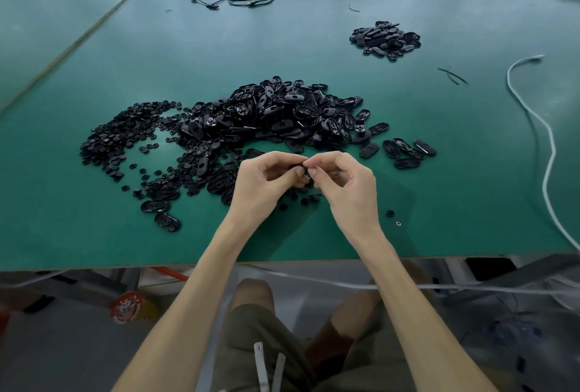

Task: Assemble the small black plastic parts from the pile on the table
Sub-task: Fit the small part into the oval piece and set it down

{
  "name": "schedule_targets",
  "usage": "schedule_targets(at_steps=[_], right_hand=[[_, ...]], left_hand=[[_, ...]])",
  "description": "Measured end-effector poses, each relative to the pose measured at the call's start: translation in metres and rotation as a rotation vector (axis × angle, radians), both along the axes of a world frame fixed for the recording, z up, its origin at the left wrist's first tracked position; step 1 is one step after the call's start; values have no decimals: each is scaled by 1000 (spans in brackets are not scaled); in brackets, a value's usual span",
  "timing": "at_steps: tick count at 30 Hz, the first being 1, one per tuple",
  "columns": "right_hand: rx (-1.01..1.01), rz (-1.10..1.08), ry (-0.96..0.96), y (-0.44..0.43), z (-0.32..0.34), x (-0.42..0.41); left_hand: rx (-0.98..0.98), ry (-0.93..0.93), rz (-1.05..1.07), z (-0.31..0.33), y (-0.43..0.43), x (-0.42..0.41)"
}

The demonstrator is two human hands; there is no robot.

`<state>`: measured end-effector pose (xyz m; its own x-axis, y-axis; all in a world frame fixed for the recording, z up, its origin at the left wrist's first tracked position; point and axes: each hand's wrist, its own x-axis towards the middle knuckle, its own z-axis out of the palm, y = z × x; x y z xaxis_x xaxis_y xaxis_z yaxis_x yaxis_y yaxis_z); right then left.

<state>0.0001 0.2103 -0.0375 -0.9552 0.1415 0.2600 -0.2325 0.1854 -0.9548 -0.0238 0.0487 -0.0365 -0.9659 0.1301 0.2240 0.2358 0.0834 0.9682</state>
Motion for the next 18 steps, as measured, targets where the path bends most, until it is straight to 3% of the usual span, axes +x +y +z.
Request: schedule_targets(at_steps=[3, 7, 12, 15, 18], right_hand=[[6, -3, -1, 0, 0, 0], [-130, -120, -14, 3, 0, 0], [-380, -443, -25, 7, -2, -3], [-398, -500, -56, 8, -2, -4], [-412, -491, -88, 9, -3, -5]], left_hand=[[1, 6, 0, 0, 1, 0], [-110, 42, 81, 2, 3, -1], [-477, 179, 136, 0, 4, 0], [-660, 181, 125, -2, 9, 1], [-722, 210, 143, -2, 10, 2]])
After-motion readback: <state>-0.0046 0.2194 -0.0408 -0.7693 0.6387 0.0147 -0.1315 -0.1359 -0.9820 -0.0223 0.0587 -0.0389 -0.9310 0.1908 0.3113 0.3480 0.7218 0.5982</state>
